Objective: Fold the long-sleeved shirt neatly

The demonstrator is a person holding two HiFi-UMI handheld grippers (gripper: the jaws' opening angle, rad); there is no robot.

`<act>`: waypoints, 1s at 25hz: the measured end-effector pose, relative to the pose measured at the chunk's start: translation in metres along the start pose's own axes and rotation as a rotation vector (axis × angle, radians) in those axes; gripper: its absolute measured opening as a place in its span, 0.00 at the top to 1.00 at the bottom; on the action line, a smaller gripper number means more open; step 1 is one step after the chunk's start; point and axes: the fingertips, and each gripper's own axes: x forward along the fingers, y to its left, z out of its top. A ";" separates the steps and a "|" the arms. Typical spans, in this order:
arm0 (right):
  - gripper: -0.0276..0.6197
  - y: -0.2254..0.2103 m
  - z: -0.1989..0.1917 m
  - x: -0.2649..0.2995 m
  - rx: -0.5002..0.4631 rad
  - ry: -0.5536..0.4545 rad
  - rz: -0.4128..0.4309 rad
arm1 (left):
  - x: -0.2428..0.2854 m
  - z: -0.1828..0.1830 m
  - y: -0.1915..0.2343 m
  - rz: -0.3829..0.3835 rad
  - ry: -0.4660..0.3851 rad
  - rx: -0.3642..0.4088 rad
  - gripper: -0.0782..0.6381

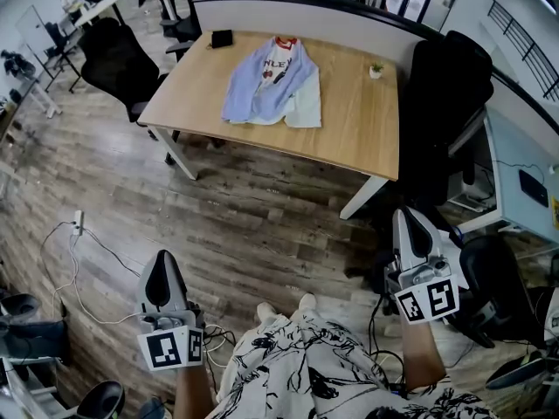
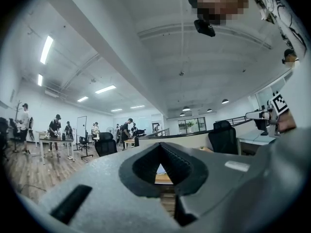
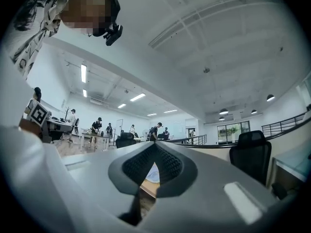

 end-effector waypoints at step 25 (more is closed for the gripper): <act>0.16 0.023 -0.006 0.007 -0.020 0.011 0.063 | 0.006 -0.003 0.008 -0.004 -0.033 -0.030 0.09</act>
